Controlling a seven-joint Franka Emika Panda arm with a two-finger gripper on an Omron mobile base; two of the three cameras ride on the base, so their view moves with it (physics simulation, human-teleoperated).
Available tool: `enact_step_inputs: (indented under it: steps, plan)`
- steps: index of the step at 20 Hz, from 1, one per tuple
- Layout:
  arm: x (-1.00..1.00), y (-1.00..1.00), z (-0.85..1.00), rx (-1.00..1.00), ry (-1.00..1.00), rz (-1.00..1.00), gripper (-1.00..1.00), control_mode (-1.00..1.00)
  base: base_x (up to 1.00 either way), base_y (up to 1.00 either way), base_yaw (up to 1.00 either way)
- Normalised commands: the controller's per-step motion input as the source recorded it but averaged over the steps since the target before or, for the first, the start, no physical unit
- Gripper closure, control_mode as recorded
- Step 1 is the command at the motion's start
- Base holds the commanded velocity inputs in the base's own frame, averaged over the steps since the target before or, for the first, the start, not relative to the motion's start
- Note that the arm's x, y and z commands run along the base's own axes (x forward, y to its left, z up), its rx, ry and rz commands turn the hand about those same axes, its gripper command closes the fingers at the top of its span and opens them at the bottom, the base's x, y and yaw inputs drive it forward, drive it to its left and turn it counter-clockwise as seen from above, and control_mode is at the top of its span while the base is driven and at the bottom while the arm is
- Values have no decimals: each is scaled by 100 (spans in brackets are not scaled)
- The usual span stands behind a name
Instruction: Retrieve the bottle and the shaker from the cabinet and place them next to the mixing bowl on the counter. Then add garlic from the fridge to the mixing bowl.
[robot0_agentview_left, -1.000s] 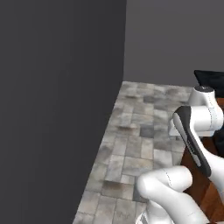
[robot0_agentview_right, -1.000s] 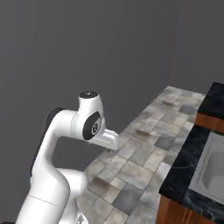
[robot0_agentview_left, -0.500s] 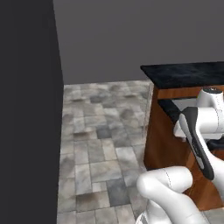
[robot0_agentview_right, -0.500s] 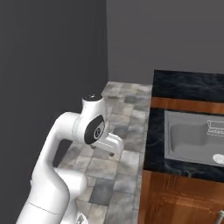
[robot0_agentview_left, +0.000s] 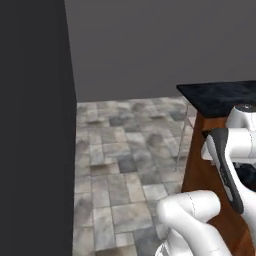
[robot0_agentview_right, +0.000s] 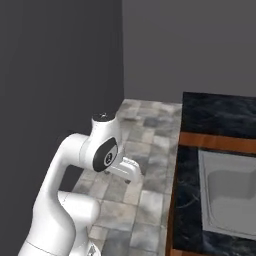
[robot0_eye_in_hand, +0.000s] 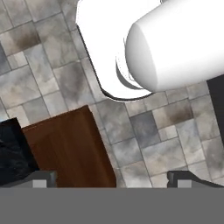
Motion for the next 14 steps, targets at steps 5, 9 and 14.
enact_step_inputs:
  steps: [5,9,14]
  plan:
    - [0,0,0,0,0,0,-100,100,89,18,2]
    - [0,0,0,0,0,0,-100,100,91,46,0]
    - [0,0,0,0,0,0,-100,100,99,20,0]
